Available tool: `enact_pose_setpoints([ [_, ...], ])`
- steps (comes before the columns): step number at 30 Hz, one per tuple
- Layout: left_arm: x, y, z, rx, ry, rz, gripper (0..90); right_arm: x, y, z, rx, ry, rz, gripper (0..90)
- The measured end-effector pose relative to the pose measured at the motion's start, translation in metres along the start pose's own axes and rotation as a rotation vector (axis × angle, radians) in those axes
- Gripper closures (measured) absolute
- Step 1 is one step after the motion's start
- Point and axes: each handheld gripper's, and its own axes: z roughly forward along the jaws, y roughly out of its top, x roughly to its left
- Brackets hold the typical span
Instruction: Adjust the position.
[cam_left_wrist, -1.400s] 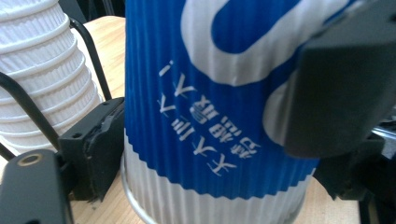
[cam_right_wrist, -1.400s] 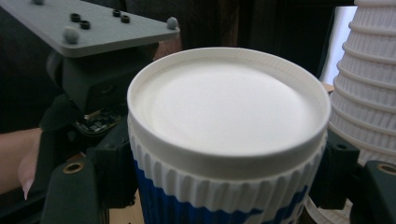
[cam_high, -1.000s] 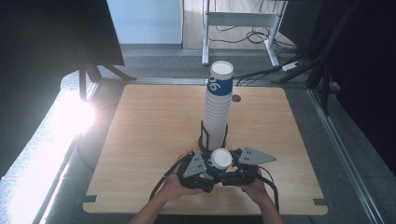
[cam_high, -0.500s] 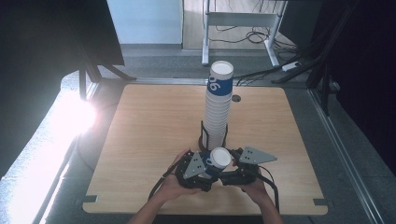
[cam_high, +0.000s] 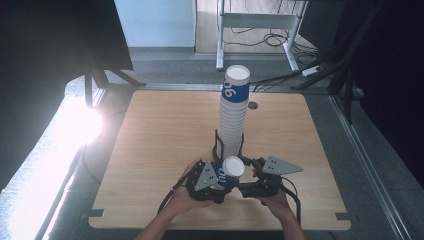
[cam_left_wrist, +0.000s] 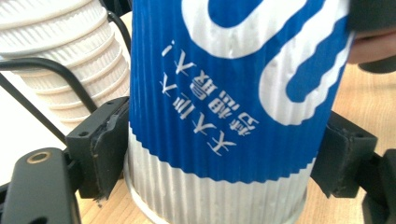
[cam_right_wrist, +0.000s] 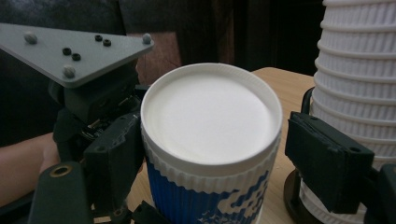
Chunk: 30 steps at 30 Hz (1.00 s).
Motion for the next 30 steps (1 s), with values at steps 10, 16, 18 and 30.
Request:
enact_pose_setpoints([
  [10, 0.003, -0.002, -0.001, 0.043, 0.041, 0.042, 16.9, -0.004, 0.003, -0.011, -0.027, -0.024, 0.009, 20.8],
  [16, 0.004, -0.004, -0.001, 0.083, 0.081, 0.086, 17.0, -0.007, 0.005, -0.019, -0.026, -0.022, 0.006, 20.8],
  [18, 0.004, -0.004, -0.001, 0.102, 0.101, 0.106, 17.0, -0.009, 0.005, -0.021, -0.013, -0.022, 0.006, 20.7],
  [30, 0.001, -0.012, 0.006, 0.219, 0.208, 0.228, 17.0, -0.013, -0.001, -0.019, 0.205, -0.008, -0.044, 19.1],
])
